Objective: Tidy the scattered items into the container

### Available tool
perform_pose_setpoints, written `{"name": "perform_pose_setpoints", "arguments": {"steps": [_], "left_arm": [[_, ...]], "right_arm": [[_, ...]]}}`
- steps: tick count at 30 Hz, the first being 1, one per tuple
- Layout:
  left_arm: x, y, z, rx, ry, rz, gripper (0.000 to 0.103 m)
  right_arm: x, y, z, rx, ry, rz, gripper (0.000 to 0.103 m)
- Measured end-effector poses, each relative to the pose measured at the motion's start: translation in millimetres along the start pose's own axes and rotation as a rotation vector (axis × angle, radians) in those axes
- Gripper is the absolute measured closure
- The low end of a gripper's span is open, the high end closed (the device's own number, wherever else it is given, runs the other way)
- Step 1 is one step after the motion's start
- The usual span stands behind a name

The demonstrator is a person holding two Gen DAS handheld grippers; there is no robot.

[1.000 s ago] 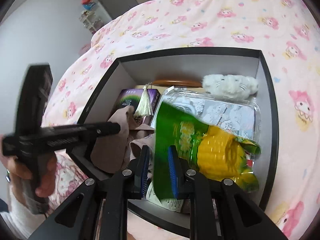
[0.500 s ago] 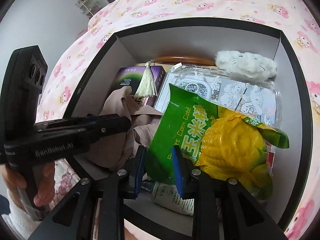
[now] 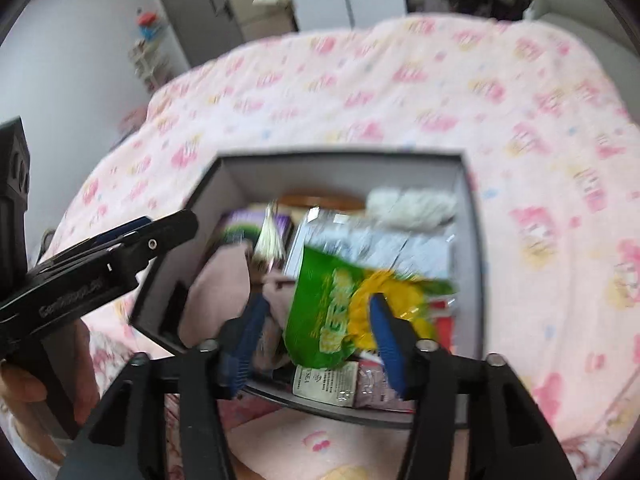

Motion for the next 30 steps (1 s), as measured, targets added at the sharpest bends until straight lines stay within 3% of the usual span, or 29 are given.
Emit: {"name": "perform_pose_setpoints", "arguments": {"steps": [4, 7, 12, 22, 30], "left_arm": [[-31, -4, 13, 0.009, -0.070, -0.016, 0.006], [-53, -10, 19, 0.021, -0.109, -0.010, 0.001], [-79, -16, 17, 0.048, -0.102, 0.031, 0.001], [-133, -17, -28, 0.046, -0.132, 0.071, 0.001], [-166, -18, -67, 0.043, -0.160, 0.117, 0.001]], "right_arm": [[-35, 4, 15, 0.022, -0.084, -0.098, 0.026], [-58, 9, 19, 0.035, -0.131, -0.133, 0.025], [-82, 20, 17, 0.038, -0.157, -0.157, 0.025], [-134, 25, -23, 0.108, -0.235, -0.238, 0.025], [-157, 35, -57, 0.094, -0.263, -0.213, 0.025]]}}
Point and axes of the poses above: each gripper's, at about its wrist camera, not at the fingertips, and x roughly the way its jaws point, y to its left, z to its top, the point moved 3 cm from there along x, roughly the way its jaws point, and after that the axes turned 6 degrees about y, right-handed, at the moved point
